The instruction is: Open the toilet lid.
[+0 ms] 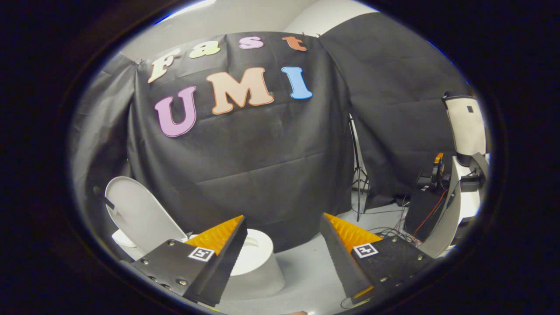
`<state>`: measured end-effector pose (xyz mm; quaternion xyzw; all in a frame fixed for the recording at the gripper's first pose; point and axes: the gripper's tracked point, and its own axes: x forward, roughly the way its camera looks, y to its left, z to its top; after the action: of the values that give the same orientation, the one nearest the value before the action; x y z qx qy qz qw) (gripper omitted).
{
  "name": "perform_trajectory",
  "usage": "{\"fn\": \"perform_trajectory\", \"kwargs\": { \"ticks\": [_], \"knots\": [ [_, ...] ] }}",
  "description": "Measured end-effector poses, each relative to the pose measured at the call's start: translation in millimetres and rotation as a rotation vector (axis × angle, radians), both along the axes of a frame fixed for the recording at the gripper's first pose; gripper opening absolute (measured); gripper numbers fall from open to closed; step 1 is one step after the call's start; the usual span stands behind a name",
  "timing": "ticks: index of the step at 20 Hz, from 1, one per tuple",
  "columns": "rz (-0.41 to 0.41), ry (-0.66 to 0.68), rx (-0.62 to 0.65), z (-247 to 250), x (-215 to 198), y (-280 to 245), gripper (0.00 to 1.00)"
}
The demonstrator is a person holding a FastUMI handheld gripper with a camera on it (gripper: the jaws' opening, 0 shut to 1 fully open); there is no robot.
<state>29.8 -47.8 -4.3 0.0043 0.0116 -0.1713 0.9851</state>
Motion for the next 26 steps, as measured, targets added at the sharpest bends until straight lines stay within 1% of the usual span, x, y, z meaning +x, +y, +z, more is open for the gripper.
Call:
{"fn": "perform_trajectory", "kwargs": {
  "ticks": [14, 17, 20, 22, 26],
  "knots": [
    [0.024, 0.038, 0.017, -9, 3, 0, 0.99],
    [0.072, 0.053, 0.006, -11, 8, 0, 0.99],
    [0.127, 0.085, 0.004, -17, 24, -11, 0.99],
    [0.149, 0.105, -0.004, -16, 37, -26, 0.99],
    [0.194, 0.077, 0.004, -1, 61, -65, 0.99]
  ]
}}
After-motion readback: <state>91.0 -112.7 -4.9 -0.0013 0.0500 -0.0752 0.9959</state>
